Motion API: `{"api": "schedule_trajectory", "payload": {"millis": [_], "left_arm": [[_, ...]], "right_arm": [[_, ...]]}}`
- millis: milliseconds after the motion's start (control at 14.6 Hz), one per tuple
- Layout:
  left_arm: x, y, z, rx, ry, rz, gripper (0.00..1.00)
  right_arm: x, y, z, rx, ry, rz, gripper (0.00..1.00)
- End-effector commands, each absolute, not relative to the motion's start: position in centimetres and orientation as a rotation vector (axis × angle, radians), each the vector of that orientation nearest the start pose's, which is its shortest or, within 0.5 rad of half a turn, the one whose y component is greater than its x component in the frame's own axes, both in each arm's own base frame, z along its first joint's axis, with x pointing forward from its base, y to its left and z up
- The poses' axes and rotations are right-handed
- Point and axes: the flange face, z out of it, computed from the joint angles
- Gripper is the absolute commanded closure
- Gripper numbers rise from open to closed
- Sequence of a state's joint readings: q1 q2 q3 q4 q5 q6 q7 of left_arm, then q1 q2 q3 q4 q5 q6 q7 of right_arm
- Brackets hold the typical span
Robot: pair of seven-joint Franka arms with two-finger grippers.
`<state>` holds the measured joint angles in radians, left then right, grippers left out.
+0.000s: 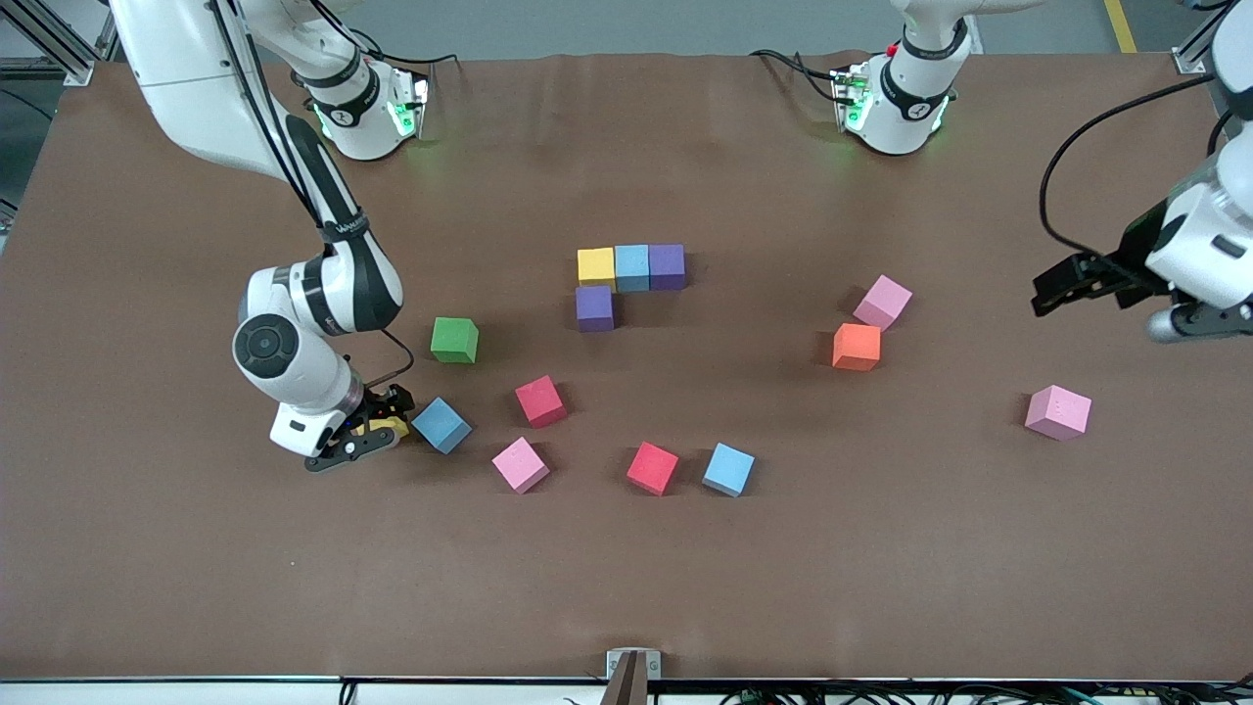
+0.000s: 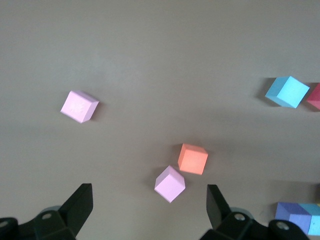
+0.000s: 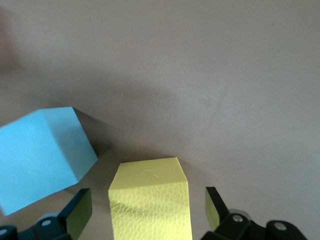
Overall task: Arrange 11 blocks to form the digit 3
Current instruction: 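Carry the yellow block with the right gripper while the left gripper grasps light blue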
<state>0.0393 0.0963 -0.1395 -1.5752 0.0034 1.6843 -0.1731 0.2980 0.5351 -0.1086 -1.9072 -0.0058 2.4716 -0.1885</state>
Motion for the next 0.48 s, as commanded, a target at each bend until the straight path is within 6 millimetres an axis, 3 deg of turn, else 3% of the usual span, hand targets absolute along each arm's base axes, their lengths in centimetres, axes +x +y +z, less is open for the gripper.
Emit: {"api": "schedule_trajectory", "payload": {"millis": [0, 137, 275, 412], "left_arm": [[60.8, -7.8, 55.4, -3.166, -0.058, -0.042, 0.0], [62.2, -10.6, 53.4, -3.191, 0.014, -0.077, 0.0], [63.8, -13.8, 51.2, -3.214, 0.096, -0.075, 0.0], [64.9, -17.2, 48.8, -3.23, 0.113, -0.103, 0.0]], "right_arm": [[61.5, 11.5, 21.2, -3.132, -0.65, -0.056, 0.0], [61.5, 11.1, 20.9, -3.134, -0.641, -0.049, 0.04], [61.5, 10.9, 20.9, -3.135, -0.627, -0.046, 0.39], [61.4, 11.1, 20.9, -3.134, -0.622, -0.034, 0.83]]}}
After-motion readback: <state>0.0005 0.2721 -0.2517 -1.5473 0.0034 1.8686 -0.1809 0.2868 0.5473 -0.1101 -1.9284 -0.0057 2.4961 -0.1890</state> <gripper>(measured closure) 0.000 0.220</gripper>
